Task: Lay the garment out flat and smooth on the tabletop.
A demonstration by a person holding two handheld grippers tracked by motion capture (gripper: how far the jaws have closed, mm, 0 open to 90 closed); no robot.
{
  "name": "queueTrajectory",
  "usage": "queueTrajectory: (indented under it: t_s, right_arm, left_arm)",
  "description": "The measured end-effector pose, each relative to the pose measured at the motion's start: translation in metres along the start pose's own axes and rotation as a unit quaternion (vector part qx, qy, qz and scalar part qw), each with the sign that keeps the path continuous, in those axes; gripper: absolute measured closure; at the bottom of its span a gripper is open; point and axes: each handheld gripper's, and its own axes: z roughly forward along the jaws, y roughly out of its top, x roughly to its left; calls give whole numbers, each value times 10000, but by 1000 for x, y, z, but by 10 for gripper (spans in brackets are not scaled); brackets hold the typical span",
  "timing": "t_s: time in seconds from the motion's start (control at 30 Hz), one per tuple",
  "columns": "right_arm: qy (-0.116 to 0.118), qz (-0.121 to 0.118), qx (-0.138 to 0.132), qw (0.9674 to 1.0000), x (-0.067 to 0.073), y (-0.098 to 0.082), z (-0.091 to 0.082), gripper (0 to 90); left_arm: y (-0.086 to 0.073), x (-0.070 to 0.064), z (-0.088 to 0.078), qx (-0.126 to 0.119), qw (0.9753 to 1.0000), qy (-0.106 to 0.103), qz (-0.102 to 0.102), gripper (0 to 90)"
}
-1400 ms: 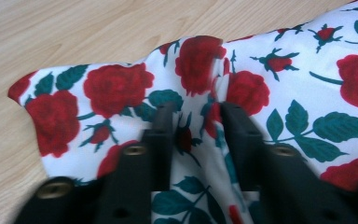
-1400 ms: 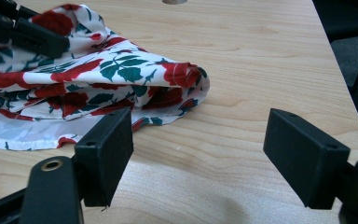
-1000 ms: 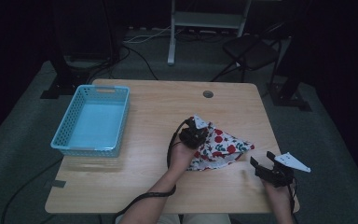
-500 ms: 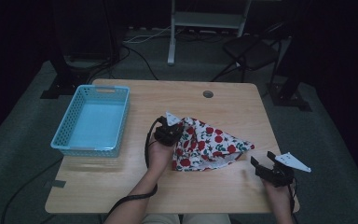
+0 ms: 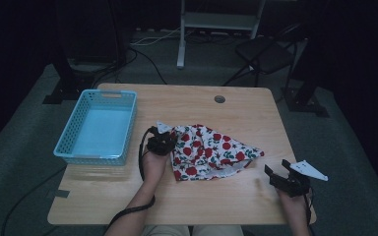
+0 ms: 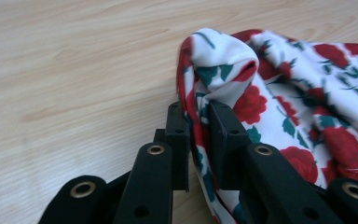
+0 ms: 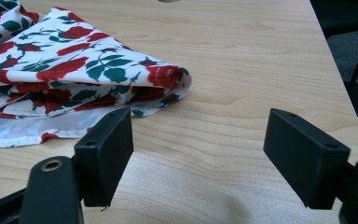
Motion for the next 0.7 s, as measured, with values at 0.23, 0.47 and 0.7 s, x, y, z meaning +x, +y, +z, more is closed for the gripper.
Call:
queueTrajectory:
  t_s: [0.23,0.47,0.7]
  right_arm:
    - [17,-27,40,10000,0,0,1,215]
    - [107,-151,60,9998,2,0,1,148]
    - [90,-381,353,9986,7,2,5,155]
  left_arm:
    - [-10,17,-5,97,9994,319,-8,745]
    - [-20,24,-18,74,9985,546,1,666]
    - [-21,15,-51,-383,9981,448,168,467]
